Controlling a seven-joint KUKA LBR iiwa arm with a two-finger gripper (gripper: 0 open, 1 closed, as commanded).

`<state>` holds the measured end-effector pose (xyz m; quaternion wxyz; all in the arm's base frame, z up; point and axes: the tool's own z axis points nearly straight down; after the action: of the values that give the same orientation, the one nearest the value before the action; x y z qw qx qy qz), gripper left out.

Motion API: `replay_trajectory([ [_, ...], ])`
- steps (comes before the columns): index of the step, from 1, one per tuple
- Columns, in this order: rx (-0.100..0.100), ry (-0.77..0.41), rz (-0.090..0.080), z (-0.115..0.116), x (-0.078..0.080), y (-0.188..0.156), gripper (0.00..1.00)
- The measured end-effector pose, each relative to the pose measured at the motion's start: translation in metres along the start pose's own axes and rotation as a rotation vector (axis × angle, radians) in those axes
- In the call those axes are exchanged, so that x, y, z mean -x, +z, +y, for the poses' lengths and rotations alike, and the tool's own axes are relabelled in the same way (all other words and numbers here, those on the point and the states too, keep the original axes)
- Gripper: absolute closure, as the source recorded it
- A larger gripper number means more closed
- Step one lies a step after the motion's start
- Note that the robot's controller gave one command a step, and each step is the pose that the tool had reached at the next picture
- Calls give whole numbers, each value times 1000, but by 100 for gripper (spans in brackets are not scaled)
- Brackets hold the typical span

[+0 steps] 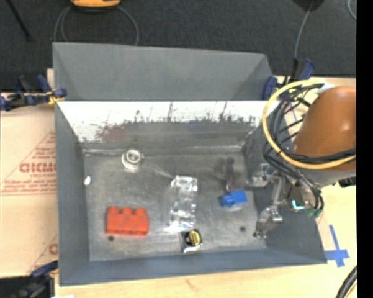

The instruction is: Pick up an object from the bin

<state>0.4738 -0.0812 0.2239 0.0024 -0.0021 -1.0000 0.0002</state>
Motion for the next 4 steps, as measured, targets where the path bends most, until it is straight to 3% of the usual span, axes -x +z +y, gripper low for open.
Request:
replay_trajectory([
  [1, -3, -194, -14, 4, 71, 151, 0],
  [2, -4, -197, -19, 3, 72, 148, 100],
  [3, -4, -198, -13, 3, 70, 150, 0],
  [4, -1, -86, -21, -55, 63, 150, 0],
])
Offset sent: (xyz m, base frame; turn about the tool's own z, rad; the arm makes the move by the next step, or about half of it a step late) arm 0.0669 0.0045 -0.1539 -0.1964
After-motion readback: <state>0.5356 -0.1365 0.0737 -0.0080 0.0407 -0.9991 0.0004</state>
